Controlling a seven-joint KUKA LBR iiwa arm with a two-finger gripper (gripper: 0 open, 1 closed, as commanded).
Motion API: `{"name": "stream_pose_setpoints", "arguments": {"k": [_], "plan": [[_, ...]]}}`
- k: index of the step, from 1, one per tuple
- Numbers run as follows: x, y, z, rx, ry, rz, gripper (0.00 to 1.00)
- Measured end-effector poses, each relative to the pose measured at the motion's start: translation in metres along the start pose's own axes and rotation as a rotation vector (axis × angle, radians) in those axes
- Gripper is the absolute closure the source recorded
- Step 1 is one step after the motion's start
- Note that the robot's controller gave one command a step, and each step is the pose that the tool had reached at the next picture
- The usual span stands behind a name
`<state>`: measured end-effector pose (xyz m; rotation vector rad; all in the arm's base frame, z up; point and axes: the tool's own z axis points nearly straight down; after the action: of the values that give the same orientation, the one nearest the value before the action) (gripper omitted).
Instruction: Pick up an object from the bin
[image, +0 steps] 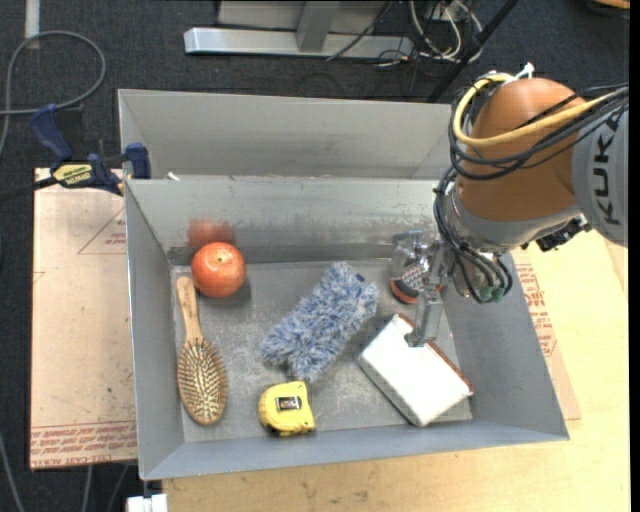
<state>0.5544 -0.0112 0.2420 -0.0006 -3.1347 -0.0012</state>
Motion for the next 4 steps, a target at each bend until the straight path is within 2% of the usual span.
{"name": "stream_pose_setpoints", "arguments": {"k": [1, 2, 3, 4], "plan": [[-0.001, 0.0, -0.004, 0.0, -0.008, 0.0, 0.0], [0.009, 0.007, 0.038, 0.0, -0.012, -0.055, 0.0], [-0.001, 0.01, 0.089, 0.001, -0.013, -0.167, 0.0], [-0.008, 0.026, 0.121, 0.0, -0.006, -0.187, 0.0]]}}
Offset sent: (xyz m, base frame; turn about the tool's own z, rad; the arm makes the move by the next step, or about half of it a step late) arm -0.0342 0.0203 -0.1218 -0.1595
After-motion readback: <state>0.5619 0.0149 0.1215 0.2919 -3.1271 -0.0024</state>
